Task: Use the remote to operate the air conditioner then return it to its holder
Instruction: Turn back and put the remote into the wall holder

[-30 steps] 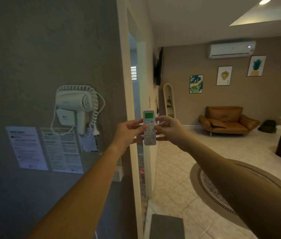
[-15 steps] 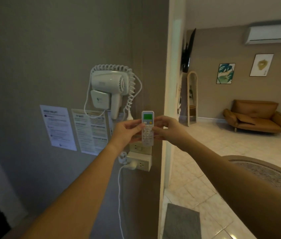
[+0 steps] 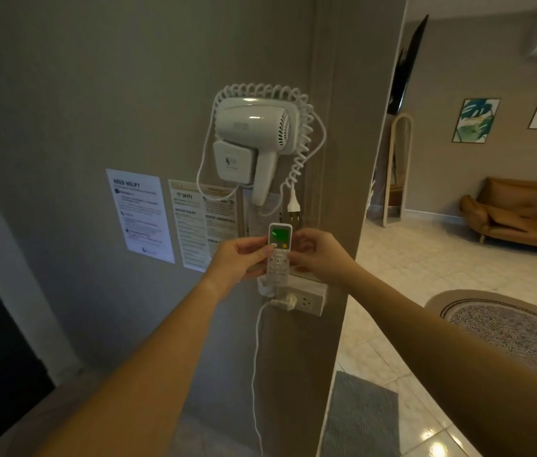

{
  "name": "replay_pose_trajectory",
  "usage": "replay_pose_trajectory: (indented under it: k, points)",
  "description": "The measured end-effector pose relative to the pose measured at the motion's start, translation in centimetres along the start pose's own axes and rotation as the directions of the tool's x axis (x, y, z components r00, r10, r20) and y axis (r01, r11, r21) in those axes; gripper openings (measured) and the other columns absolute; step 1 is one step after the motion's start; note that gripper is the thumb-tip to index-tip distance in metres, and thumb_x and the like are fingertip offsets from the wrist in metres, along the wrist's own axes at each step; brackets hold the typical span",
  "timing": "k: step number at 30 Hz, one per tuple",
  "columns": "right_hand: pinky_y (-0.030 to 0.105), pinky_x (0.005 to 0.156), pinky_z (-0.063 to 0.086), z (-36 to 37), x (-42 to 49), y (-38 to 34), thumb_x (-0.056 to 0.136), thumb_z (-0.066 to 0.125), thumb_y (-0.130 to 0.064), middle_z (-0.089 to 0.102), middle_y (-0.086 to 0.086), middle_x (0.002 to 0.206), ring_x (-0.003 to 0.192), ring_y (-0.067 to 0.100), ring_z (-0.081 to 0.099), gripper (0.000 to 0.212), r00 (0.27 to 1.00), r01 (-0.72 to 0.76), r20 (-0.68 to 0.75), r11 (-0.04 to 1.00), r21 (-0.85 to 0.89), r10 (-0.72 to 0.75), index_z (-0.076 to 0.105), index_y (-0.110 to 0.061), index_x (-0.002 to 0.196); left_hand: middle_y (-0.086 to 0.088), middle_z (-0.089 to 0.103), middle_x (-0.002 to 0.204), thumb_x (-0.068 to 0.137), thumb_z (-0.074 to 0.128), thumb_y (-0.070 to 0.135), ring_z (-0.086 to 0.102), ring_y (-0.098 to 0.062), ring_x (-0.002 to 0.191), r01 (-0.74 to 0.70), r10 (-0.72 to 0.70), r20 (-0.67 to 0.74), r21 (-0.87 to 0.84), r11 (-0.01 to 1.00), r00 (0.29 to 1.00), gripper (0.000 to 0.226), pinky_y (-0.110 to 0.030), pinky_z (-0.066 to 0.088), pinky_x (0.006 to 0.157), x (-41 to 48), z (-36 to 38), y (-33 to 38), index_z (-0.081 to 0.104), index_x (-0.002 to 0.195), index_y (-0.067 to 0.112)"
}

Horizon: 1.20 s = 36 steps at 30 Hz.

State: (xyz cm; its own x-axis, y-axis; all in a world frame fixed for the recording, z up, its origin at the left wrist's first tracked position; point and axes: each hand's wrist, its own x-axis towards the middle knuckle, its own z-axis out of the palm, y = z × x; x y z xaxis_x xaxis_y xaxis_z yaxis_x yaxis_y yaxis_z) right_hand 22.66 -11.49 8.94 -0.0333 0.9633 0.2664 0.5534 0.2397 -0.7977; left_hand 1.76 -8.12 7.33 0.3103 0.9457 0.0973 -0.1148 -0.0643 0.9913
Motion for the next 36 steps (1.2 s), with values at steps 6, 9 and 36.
replay_pose_trajectory:
  k: [6, 9, 36]
  points:
    - [0.027, 0.077, 0.065, 2.5, 1.8, 1.5, 0.094, 0.078, -0.019, 0.075, -0.005, 0.100, 0.086, 0.009, 0.075, 0.024, 0.999, -0.032, -0.007, 0.995, -0.097, 0.031, 0.071, -0.017, 0.116, -0.004, 0.083, 0.111, 0.093, 0.077, 0.006, 0.080, -0.018, 0.100, 0.028, -0.028, -0.007, -0.027, 0.999, 1.000, 0.031, -0.031, 0.066, 0.081, 1.8, -1.8, -2.5, 0.076, 0.123, 0.012]
    - [0.022, 0.077, 0.059, 3.4, 2.7, 2.2, 0.093, 0.078, -0.023, 0.072, -0.009, 0.100, 0.091, 0.005, 0.070, 0.022, 0.999, -0.037, -0.036, 0.987, -0.155, 0.032, 0.071, -0.020, 0.113, -0.003, 0.082, 0.112, 0.094, 0.075, 0.005, 0.079, -0.019, 0.103, 0.028, -0.029, -0.006, -0.064, 0.998, 1.000, 0.030, -0.028, 0.065, 0.081, 3.0, -2.3, -3.5, 0.076, 0.123, 0.012]
    - [0.043, 0.085, 0.062, 9.4, 6.3, 6.4, 0.097, 0.068, -0.013, 0.077, 0.005, 0.106, 0.094, 0.023, 0.074, 0.027, 0.985, -0.126, -0.153, 0.932, -0.339, 0.077, 0.067, -0.017, 0.124, -0.002, 0.082, 0.113, 0.096, 0.075, 0.010, 0.078, -0.014, 0.104, 0.022, -0.021, 0.020, -0.069, 0.997, 1.000, 0.030, -0.024, 0.063, 0.083, 8.3, -4.9, -10.0, 0.076, 0.126, 0.011]
